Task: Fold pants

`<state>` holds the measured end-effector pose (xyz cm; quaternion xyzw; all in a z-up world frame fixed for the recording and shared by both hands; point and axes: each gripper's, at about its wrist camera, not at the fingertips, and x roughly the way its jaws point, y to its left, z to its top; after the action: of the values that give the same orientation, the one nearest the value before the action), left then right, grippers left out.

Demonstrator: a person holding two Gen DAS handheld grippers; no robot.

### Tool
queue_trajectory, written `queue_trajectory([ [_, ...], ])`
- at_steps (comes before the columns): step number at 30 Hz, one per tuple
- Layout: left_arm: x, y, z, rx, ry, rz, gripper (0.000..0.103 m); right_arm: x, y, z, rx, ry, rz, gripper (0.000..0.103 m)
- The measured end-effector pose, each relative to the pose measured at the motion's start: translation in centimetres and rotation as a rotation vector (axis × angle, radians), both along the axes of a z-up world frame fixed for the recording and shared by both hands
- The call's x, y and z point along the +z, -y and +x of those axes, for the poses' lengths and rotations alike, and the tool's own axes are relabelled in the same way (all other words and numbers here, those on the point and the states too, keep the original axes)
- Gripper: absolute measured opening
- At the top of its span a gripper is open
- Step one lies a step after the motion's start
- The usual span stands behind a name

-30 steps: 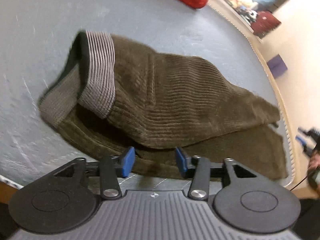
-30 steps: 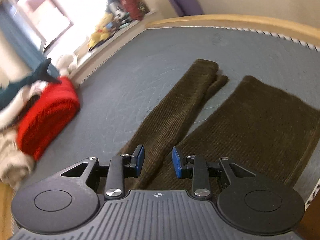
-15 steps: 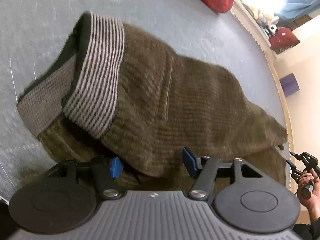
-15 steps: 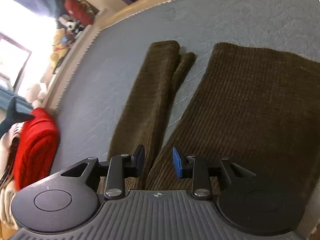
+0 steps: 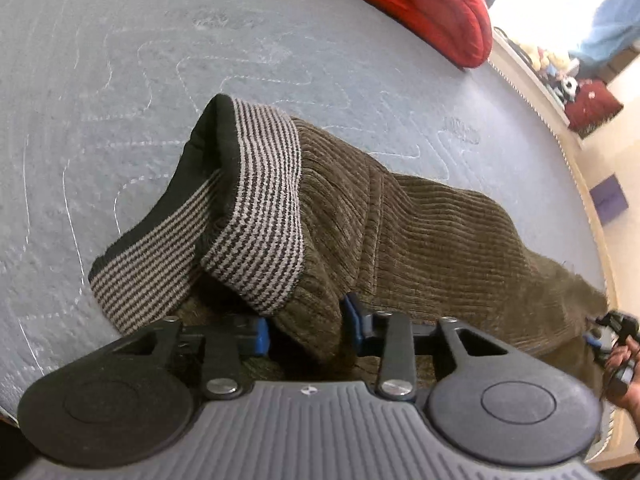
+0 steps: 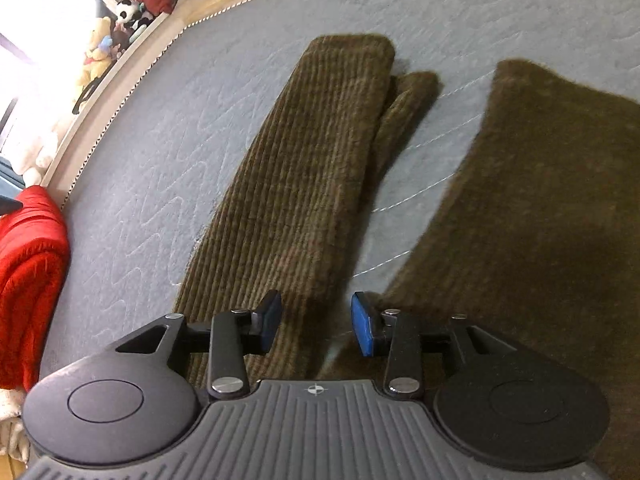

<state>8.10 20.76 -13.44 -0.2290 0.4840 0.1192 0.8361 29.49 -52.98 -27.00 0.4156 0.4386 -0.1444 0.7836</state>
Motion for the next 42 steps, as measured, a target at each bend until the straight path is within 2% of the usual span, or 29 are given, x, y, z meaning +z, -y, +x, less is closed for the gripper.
queue_trajectory([
  [2, 0.4, 0.4, 0.1, -0.022, 0.005, 0.024, 0.033, 0.0, -0.5, 0.5, 0.016, -0.003, -0.022, 0.038],
  [3, 0.6, 0.4, 0.0, -0.032, 0.009, 0.033, 0.031, 0.1, -0.9, 0.7, 0.028, -0.001, -0.042, 0.033],
  [4, 0.8, 0.4, 0.0, -0.043, 0.01, 0.042, 0.031, 0.3, -1.2, 0.8, 0.043, 0.0, -0.056, 0.019],
  [7, 1.0, 0.8, -0.1, -0.064, 0.013, 0.061, 0.028, 1.3, -1.8, 0.8, 0.067, 0.008, -0.097, 0.011],
  [10, 1.6, 1.0, -0.5, -0.075, 0.024, 0.071, 0.025, 3.7, -2.0, 0.0, 0.069, 0.06, -0.136, 0.01],
  [13, 2.6, 0.3, -1.0, -0.06, 0.058, 0.047, 0.021, 7.3, -2.1, -2.0, 0.08, 0.138, -0.163, 0.009],
  [16, 3.7, -0.5, -2.1, -0.033, 0.097, 0.005, 0.019, 11.4, -1.7, -5.5, 0.096, 0.212, -0.202, 0.009],
  [19, 4.1, -1.0, -3.2, -0.011, 0.098, -0.04, 0.019, 13.8, -0.6, -10.6, 0.064, 0.239, -0.22, 0.009],
  [21, 3.5, -1.5, -3.8, 0.01, 0.055, -0.071, 0.019, 13.6, 0.2, -13.8, 0.051, 0.205, -0.227, 0.009],
  [24, 1.6, -3.3, -4.7, 0.1, -0.039, -0.158, 0.022, 10.3, 2.2, -16.9, 0.024, 0.042, -0.131, 0.009],
  [27, 2.0, -4.7, -5.9, 0.167, -0.013, -0.215, 0.028, 6.7, 3.9, -17.7, 0.038, -0.063, -0.026, 0.01],
  [31, 2.7, -4.8, -6.2, 0.206, 0.026, -0.229, 0.036, 5.3, 4.9, -17.2, 0.073, -0.065, -0.001, 0.011],
  [32, 2.6, -4.7, -6.1, 0.214, 0.022, -0.219, 0.036, 5.2, 5.1, -17.2, 0.067, -0.062, 0.005, 0.015],
  [34, 2.4, -4.0, -5.5, 0.213, 0.009, -0.184, 0.034, 5.1, 4.9, -17.5, 0.034, -0.058, 0.016, 0.016],
  [36, 3.0, -3.2, -4.9, 0.177, 0.016, -0.119, 0.019, 5.0, 5.5, -17.1, -0.007, -0.047, 0.039, 0.017],
  [38, 5.4, -2.9, -5.2, 0.151, 0.109, 0.003, 0.016, 4.9, 5.7, -16.9, -0.046, -0.039, 0.052, 0.017],
  [39, 7.2, -2.7, -5.7, 0.167, 0.178, 0.098, 0.016, 4.9, 6.0, -16.9, -0.061, -0.035, 0.053, 0.017],
  [40, 8.4, -2.7, -6.0, 0.176, 0.217, 0.171, 0.016, 5.0, 6.1, -16.7, -0.075, -0.033, 0.041, 0.013],
  [41, 9.0, -2.9, -6.2, 0.177, 0.228, 0.187, 0.016, 5.4, 6.1, -16.7, -0.086, -0.035, 0.004, 0.002],
  [42, 8.8, -3.2, -6.0, 0.168, 0.2, 0.184, 0.016, 5.7, 6.1, -16.9, -0.083, -0.034, -0.014, 0.002],
])
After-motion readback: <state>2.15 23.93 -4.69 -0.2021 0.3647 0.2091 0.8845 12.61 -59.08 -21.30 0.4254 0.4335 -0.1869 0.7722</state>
